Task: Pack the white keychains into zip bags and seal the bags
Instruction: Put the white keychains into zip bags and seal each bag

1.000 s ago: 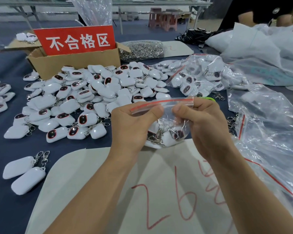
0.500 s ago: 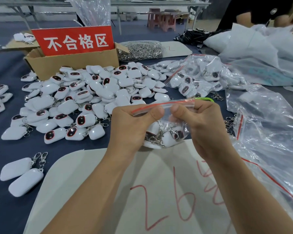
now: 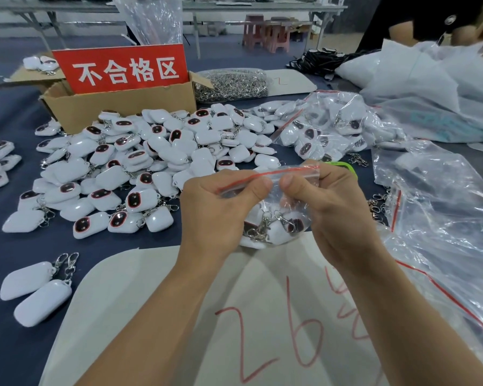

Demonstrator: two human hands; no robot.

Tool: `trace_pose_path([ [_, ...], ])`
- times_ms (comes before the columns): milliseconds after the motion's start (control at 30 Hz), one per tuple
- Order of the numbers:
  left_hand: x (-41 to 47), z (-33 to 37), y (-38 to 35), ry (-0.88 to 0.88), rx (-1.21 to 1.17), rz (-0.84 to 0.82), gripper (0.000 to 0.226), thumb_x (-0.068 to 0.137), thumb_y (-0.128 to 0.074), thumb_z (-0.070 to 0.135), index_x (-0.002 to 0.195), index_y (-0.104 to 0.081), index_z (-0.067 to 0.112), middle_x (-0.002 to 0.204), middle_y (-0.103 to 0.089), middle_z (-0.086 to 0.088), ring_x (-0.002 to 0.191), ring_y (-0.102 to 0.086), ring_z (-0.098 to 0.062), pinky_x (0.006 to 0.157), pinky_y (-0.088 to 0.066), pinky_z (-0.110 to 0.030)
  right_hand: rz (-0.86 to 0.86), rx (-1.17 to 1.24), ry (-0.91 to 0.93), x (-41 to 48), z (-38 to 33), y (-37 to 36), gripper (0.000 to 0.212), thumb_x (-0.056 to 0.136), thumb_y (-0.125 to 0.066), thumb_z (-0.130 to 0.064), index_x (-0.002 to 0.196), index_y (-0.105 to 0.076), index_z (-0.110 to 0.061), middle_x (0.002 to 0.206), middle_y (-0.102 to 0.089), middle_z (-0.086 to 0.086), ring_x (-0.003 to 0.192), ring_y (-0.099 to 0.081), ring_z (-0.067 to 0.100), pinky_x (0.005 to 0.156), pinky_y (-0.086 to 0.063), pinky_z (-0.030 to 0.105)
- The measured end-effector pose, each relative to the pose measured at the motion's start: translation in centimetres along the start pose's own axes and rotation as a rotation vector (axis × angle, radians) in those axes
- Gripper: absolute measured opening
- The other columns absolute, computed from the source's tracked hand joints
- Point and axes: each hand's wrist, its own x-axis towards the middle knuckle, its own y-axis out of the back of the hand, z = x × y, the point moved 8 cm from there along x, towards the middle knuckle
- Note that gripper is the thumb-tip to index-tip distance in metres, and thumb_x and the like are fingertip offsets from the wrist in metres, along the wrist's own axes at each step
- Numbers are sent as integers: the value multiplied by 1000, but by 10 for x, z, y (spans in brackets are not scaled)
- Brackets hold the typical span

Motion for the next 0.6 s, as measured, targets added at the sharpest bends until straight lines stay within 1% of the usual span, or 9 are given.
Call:
trace_pose_path([
  [100, -1, 1, -2, -19, 34, -14, 15, 77, -85, 18, 84, -83, 31, 80, -79, 7, 75, -74, -11, 72, -56, -23, 12, 36, -13, 0, 2, -2, 42, 78, -79, -5, 103, -63, 25, 96, -62, 48, 81, -57, 37, 77, -45, 45],
  [133, -1, 1, -3, -24, 37, -22, 14, 77, -85, 18, 84, -83, 31, 80, -79, 7, 76, -75, -11, 72, -57, -22, 19, 38, -19, 1, 3, -2, 40, 79, -75, -5, 102, -62, 26, 94, -62, 48, 81, -55, 37, 77, -44, 45],
  [167, -2, 2, -4, -27, 28, -28, 16, 78, -85, 16, 84, -83, 31, 81, -79, 7, 77, -75, -10, 72, -56, -21, 28, 26, -22, 1, 3, -1, 36, 80, -73, -8, 97, -64, 23, 84, -65, 39, 75, -54, 33, 72, -45, 40],
  [200, -2, 3, -4, -24, 15, -30, 18, 78, -85, 14, 85, -83, 30, 82, -80, 7, 78, -76, -9, 72, -56, -20, 38, 5, -26, 1, 4, 1, 29, 81, -72, -10, 91, -68, 16, 72, -64, 26, 67, -51, 27, 65, -45, 33],
  [267, -1, 2, -3, 4, -16, -28, 25, 76, -87, 8, 89, -83, 30, 85, -80, 6, 81, -76, -10, 73, -57, -20, 53, -41, -32, 0, 5, 3, 15, 82, -74, -14, 82, -74, 1, 61, -57, 6, 58, -46, 17, 54, -42, 24],
  [333, -1, 1, -4, 40, -59, -28, 32, 75, -86, 2, 91, -83, 30, 87, -80, 4, 85, -76, -10, 76, -57, -20, 54, -61, -34, 0, 4, 3, 9, 83, -75, -16, 77, -78, -11, 60, -59, 1, 55, -47, 13, 52, -42, 22],
  [400, 0, 0, -4, 77, -89, -22, 34, 75, -86, -1, 87, -84, 31, 86, -80, 3, 83, -76, -10, 74, -57, -20, 50, -73, -33, -1, 4, 3, 13, 86, -75, -14, 74, -78, -15, 57, -60, -2, 51, -49, 10, 46, -43, 20],
  [500, -1, -3, -3, 125, -93, -3, 27, 75, -86, 0, 82, -84, 26, 83, -80, -1, 79, -77, -14, 71, -58, -22, 50, -77, -24, -1, 4, 2, 9, 85, -76, -16, 78, -79, -13, 57, -60, -3, 49, -49, 10, 44, -43, 20],
  [600, -1, -4, -2, 135, -73, 4, 21, 76, -85, 1, 81, -84, 21, 82, -80, -3, 77, -77, -15, 71, -58, -24, 47, -109, 16, 0, 1, 4, 7, 87, -75, -12, 82, -80, -10, 59, -62, -2, 54, -48, 11, 51, -43, 20],
])
